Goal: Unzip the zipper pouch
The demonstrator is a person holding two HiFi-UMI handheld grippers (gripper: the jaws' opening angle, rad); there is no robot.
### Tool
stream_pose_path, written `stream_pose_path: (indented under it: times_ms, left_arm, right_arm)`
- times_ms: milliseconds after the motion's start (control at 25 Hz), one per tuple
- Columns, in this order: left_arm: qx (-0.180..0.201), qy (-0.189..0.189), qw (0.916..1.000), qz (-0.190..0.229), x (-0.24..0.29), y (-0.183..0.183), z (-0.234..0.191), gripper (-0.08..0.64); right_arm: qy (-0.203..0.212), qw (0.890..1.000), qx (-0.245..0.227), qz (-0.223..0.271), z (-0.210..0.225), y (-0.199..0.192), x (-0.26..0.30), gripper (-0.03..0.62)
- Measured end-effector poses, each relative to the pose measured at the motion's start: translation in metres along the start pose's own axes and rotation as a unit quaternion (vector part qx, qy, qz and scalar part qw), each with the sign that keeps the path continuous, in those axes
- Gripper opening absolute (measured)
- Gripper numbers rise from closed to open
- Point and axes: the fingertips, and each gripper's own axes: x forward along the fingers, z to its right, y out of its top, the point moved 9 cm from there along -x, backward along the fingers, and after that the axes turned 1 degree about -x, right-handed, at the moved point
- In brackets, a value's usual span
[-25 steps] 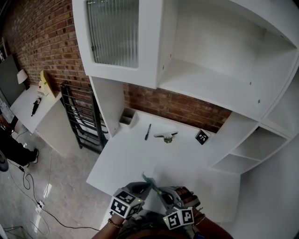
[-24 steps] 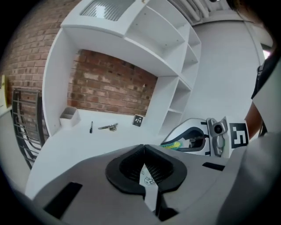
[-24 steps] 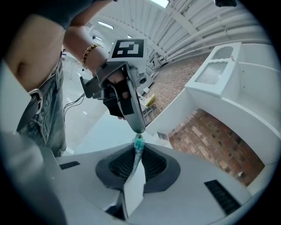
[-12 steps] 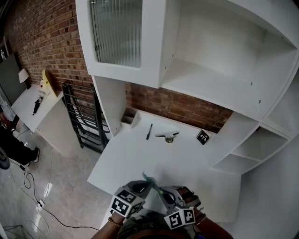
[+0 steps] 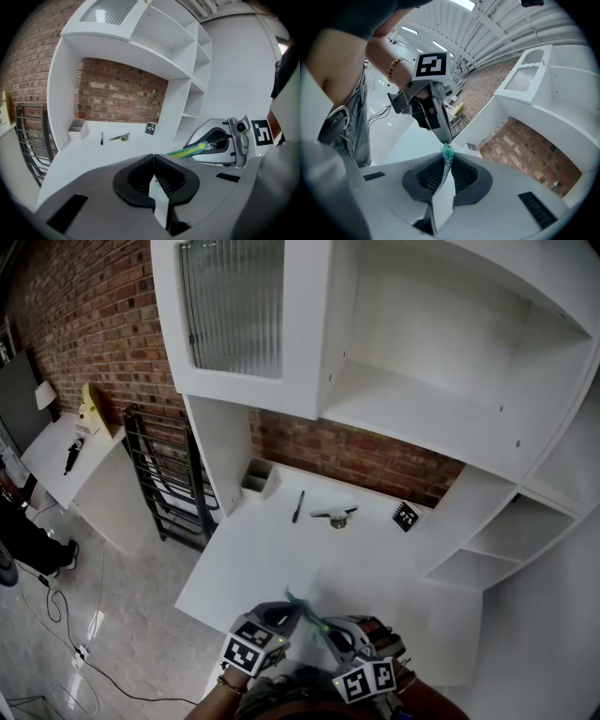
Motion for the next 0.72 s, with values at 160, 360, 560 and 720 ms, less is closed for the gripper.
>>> stream_pose_path:
  times_ms: [160, 360, 560, 720]
  left_arm:
    - [-0.003, -0.001, 1.0, 0.002, 0.0, 0.0, -0.003, 0.003]
    - [0.017, 0.006, 0.9998, 0.001, 0.001, 0.002, -0.001, 0.003]
    - [0.024, 0.011, 0.9996, 0.001, 0.001, 0.003, -0.003, 0.003]
    - [0.025, 0.017, 0.9995, 0.007, -0.001, 0.007, -0.007, 0.003]
  right_arm:
    - [-0.001, 1.0, 0.002, 0.004, 0.002, -0.001, -0.004, 0.032]
    - [0.015, 0.997, 0.072, 0.021, 0.013, -0.009, -0.009, 0.032]
    - [0.018, 0.993, 0.113, 0.031, 0.022, -0.017, -0.013, 0.032]
    - [0.015, 0.99, 0.135, 0.038, 0.028, -0.019, -0.014, 0.032]
